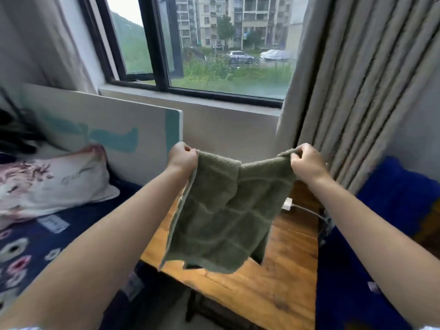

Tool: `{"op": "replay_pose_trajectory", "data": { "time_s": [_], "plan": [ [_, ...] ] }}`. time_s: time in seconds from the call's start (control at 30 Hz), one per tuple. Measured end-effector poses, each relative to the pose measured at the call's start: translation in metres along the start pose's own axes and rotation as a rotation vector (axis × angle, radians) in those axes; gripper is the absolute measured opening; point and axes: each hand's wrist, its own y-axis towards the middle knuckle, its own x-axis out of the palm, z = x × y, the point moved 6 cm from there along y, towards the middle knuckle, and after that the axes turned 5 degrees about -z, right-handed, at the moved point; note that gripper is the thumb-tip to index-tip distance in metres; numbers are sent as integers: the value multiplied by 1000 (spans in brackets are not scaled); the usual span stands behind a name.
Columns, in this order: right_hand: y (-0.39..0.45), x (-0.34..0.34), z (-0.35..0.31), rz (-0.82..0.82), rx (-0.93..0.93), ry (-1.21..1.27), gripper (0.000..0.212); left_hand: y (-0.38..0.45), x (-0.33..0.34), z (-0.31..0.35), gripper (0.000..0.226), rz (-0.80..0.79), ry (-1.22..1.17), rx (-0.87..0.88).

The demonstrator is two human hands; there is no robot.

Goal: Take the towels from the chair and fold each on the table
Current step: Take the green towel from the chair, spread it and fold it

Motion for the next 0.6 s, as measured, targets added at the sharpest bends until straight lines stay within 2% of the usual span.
{"op": "replay_pose_trajectory", "data": {
  "time_s": [0.1,0.2,0.3,0.33,0.37,0.4,0.43,0.47,0.53,0.6],
  "plan": [
    [11,50,-1,-147,1,-16,23,14,-19,-56,9,-97,42,-144],
    [24,97,-4,-273,-29,-39,23,30,-28,-103,18,-179,43,-259],
    [46,133,-5,-315,-7,-31,23,58,-26,-141,29,-242,10,-438],
    [58,144,-5,-318,10,-19,23,71,-21,-148,25,-263,0,-476],
    [72,153,-4,-313,26,-8,22,85,-16,-151,13,-276,0,-486],
    [84,161,-5,-312,41,7,22,100,-10,-152,15,-283,9,-494],
    [95,167,-5,-305,51,22,23,114,-4,-151,27,-298,23,-491],
    [110,172,-7,-289,65,42,23,133,3,-144,26,-305,45,-457],
    [136,174,-15,-227,45,86,24,169,13,-126,5,-254,65,-323],
    [158,172,-29,-164,-8,150,25,202,16,-107,5,-144,44,-188]
  ]
}}
